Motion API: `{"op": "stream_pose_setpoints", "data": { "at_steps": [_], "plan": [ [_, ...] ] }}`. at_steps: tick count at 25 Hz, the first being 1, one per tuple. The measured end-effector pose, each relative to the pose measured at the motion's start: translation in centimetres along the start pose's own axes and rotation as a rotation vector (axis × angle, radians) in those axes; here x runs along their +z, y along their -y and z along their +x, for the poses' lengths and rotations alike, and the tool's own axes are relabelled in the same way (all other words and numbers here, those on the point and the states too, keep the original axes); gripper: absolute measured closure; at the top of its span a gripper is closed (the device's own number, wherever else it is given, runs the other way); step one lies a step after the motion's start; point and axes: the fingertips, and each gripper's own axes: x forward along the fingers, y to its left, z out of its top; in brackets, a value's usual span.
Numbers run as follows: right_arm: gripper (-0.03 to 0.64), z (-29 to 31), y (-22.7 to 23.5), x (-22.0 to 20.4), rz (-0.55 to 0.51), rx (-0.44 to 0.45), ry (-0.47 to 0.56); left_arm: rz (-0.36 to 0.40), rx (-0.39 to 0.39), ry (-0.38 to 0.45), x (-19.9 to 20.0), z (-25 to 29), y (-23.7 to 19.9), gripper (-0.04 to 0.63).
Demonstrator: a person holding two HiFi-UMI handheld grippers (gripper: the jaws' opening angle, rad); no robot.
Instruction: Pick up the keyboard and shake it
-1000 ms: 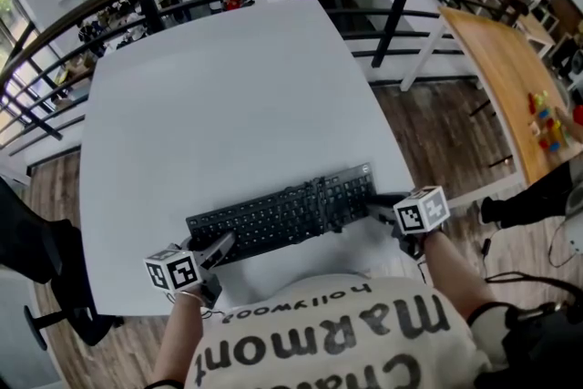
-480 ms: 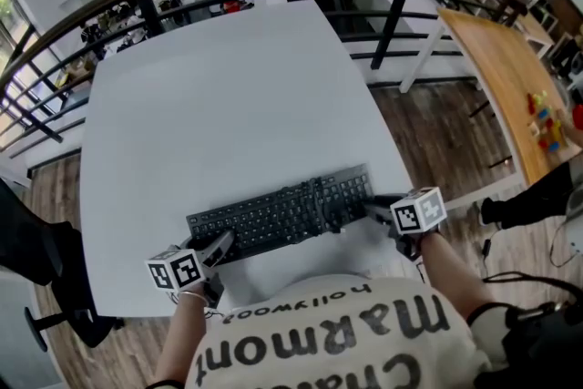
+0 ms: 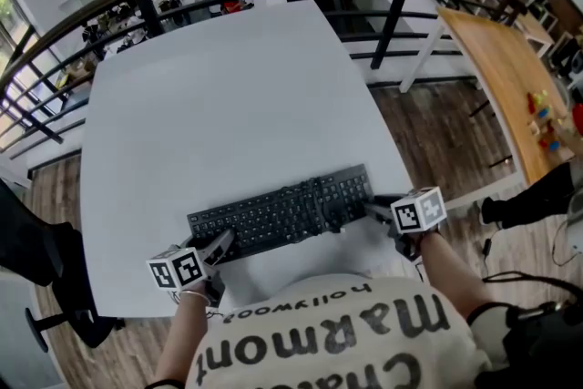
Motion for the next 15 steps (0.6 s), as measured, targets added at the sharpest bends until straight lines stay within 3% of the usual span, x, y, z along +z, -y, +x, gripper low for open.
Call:
{"op": "stream_pose_setpoints", "data": {
  "at_steps": [7,13,15],
  "plan": [
    [0.463,0.1,0.1,0.1,0.004,-0.022,0.007,0.002,0.019,0.005,0.1,0.1,-0.5,0.281],
    [0.456,-0.6,0.2,0.6,-0.045,-0.126,0.011,0.003,0.047,-0.002,0.1,-0.3,-1.0,0.276],
    [0.474,-1.3,0.4,1.8,-0.043,-0.148,0.049,-0.021,0.025,-0.011,-0.3,-0.3,-0.5,0.275]
  ]
}}
